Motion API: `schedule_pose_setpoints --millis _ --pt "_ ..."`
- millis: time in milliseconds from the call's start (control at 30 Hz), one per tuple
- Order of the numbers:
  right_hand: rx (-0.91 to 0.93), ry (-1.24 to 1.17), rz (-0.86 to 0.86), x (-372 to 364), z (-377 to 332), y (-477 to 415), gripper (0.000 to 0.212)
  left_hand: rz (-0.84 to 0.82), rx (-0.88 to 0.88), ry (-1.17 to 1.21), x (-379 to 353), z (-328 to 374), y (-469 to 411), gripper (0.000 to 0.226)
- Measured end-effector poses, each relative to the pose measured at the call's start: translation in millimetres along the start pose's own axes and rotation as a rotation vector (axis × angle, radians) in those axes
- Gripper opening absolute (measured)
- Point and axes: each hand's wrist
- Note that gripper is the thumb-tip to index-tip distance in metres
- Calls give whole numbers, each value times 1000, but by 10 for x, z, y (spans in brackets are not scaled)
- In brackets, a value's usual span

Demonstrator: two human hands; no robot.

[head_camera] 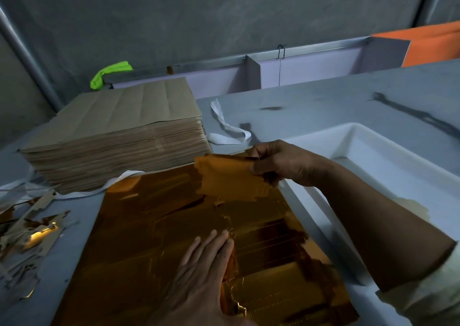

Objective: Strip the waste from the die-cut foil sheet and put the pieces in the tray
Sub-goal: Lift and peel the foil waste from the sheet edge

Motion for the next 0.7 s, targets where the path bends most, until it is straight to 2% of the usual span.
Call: schedule_pose_setpoints --millis 100,233,333,400,433,533,633,700 --pt "-6 -3 13 -5 17 -2 11 -194 76 -15 -28 -37 5 102" --pt "-3 18 -12 -12 45 -5 21 -289 114 -21 61 1 34 107" --pt "1 16 -19 -3 36 10 15 -244 104 324 53 -38 -7 121" --pt "2 15 -25 -7 27 19 14 -373 203 662 111 -51 -24 128" --pt "4 10 -25 -10 23 23 14 -391 253 826 123 -59 -22 124" --pt "3 5 -26 -13 24 23 22 -228 446 1298 166 -76 -54 96" --pt "6 12 -43 -8 40 17 37 -28 593 1518 175 -122 -192 68" --pt "10 5 -66 -11 35 21 34 19 653 1613 220 -164 -275 59"
Point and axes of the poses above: each hand's wrist, its own y-axis away from the middle knuckle, its own x-axis out of the back of the hand, z = x × y, and after that the axes turned 12 degrees about x, right-handed
